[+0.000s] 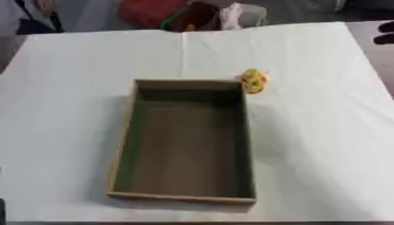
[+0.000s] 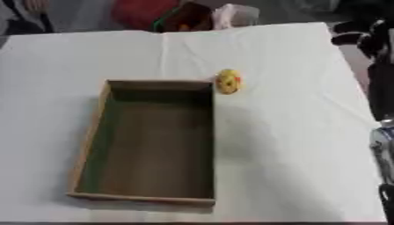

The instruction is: Pick up objects on the table and place them in the box.

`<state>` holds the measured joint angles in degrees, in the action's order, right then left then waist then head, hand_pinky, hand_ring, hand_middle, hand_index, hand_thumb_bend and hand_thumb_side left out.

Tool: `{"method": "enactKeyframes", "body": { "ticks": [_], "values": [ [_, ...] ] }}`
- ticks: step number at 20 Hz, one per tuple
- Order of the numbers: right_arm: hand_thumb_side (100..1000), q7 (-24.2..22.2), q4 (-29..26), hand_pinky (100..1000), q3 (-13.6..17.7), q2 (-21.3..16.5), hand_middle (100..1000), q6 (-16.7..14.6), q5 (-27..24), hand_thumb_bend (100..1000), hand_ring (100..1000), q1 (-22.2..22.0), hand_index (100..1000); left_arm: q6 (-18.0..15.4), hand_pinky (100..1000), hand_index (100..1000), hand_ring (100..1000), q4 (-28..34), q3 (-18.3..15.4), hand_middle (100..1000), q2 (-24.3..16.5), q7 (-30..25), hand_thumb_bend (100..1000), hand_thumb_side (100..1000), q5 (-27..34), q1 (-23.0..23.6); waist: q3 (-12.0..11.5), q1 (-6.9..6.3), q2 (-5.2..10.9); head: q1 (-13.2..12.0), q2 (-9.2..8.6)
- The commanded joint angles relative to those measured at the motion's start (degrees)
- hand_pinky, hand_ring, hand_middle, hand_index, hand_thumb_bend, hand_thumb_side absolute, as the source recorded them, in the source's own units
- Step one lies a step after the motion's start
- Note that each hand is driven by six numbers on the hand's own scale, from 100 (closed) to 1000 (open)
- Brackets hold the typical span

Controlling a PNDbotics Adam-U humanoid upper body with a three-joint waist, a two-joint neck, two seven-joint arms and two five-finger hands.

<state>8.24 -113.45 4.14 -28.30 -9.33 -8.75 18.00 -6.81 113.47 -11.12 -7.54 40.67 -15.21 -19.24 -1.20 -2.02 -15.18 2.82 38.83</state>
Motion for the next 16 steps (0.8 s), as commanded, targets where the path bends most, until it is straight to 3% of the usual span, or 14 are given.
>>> {"method": "enactKeyframes", "body": {
  "ticks": [1,8,16],
  "values": [
    [817,-0.72,-1.14,629,-0.34,-5.5,713,-0.33,1.77,100,675,1.98,877,-0.07,324,615,476,1.12,-0.17,455,-0.59,-0.1,100,864,-0.26,-0.37,-0.15,0.13,0.69,0.84,0.9],
    [834,-3.06,-1.14,662,-2.23,-13.92,752,2.09,6.18,100,717,6.39,889,-0.03,323,614,476,1.12,-0.02,455,-0.66,-0.34,100,867,-0.09,-0.3,-0.72,0.23,-0.12,1.2,1.11],
    [844,-9.22,-0.09,694,-4.38,-24.55,787,6.57,11.9,100,753,12.92,899,0.12,322,612,475,1.12,0.12,453,-0.63,-0.59,100,870,0.23,-0.1,-1.89,-0.02,-1.76,1.43,-1.38]
  ]
}}
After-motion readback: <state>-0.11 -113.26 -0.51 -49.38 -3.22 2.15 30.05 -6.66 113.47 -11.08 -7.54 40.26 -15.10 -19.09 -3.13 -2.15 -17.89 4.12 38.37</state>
